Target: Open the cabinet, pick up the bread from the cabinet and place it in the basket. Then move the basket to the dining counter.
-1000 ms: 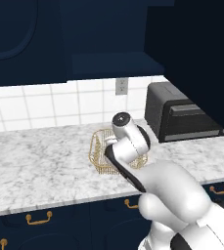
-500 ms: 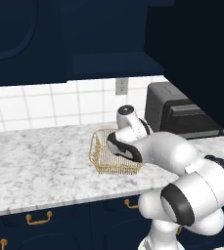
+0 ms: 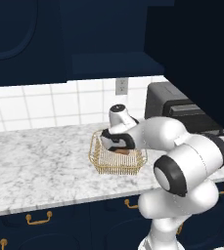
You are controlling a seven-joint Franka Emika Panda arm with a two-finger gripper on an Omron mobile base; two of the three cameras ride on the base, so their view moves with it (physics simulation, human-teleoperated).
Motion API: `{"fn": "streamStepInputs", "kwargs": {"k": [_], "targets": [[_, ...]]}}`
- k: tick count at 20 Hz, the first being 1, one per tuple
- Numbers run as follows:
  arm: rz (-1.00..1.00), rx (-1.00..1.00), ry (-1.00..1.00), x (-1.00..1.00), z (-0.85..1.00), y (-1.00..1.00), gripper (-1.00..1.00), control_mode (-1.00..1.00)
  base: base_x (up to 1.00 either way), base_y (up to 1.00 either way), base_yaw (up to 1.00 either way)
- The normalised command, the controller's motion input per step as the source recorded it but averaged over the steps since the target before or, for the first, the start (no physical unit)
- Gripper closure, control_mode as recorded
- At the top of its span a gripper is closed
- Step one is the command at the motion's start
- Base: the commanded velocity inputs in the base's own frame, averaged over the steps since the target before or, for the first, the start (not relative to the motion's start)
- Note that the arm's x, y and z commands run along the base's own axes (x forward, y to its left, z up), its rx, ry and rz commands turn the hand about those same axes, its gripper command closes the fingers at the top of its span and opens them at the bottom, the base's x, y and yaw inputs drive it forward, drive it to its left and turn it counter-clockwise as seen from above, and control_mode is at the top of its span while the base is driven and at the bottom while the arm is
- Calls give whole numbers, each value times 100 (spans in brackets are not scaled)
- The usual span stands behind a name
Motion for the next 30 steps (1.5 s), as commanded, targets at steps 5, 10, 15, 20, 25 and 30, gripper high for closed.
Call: {"fn": "streamStepInputs", "kwargs": {"k": [5, 10, 15, 20, 25, 30], "targets": [[-3, 0, 0, 6, -67, 2, 100, -100, 0, 0, 0], [0, 1, 0, 3, -32, 0, -100, -100, 0, 0, 0], [0, 0, 0, 0, -6, 0, -100, -100, 0, 0, 0], [0, 1, -7, -17, 17, 0, -100, -100, 0, 0, 0], [-3, 4, -22, -48, 47, -3, -100, -100, 0, 0, 0], [-22, 14, -27, -100, 59, -33, -100, -100, 0, 0, 0]]}}
